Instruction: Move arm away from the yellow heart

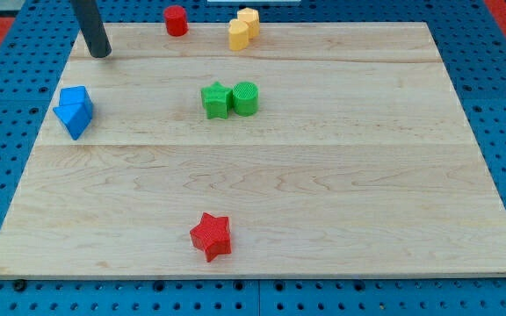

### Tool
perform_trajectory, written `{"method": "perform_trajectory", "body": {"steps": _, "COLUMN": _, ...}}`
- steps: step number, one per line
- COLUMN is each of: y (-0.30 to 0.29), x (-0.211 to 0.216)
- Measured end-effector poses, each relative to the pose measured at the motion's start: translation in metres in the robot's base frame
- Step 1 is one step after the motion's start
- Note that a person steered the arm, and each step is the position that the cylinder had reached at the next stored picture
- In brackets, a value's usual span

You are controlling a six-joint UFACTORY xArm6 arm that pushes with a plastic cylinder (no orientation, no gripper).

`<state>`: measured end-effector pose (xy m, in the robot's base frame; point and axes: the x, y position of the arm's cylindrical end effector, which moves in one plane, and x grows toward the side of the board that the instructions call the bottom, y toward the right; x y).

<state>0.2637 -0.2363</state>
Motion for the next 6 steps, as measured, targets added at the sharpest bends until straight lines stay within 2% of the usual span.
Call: {"method": "perform_trajectory", "body": {"steps": 6, "y": -0.0066, "x": -0.0047}}
